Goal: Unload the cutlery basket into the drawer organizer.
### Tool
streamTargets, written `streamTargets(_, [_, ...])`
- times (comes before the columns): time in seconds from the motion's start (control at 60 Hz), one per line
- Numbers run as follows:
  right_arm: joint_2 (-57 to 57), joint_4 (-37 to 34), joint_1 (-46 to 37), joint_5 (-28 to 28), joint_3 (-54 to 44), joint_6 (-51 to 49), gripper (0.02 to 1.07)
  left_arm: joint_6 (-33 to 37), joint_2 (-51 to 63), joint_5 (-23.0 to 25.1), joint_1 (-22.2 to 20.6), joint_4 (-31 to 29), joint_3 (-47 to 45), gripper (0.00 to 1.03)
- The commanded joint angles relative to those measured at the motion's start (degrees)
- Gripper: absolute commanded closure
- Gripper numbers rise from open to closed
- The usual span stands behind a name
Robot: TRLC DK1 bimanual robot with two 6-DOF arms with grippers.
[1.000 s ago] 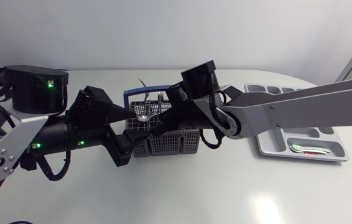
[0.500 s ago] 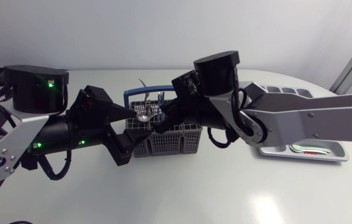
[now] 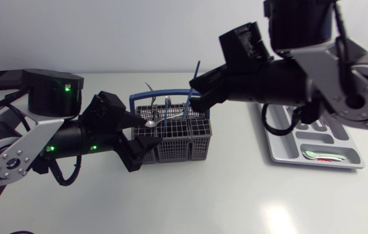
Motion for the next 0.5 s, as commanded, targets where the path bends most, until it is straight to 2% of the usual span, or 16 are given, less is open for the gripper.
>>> streamTargets(0.0, [-3.1, -3.5, -2.7, -1.4, 2.1, -1.4, 1.01, -1.0, 1.0, -0.1, -0.6, 0.7, 2.4, 0.14])
streamTargets(0.217, [-8.0, -14.0, -16.4, -8.2, 2.3, -3.8, 1.01, -1.3, 2.7, -1.2, -1.1, 0.8, 4.7, 0.14])
streamTargets(0.333, [-8.3, -17.2, -26.4, -13.8, 1.1, -6.3, 1.01, -1.3, 3.7, -1.5, -1.3, 1.0, 5.5, 0.14])
streamTargets(0.483, [-6.4, -19.7, -36.0, -17.2, -0.5, -10.6, 1.01, -1.4, 5.1, -2.2, -1.5, 1.2, 6.6, 0.14])
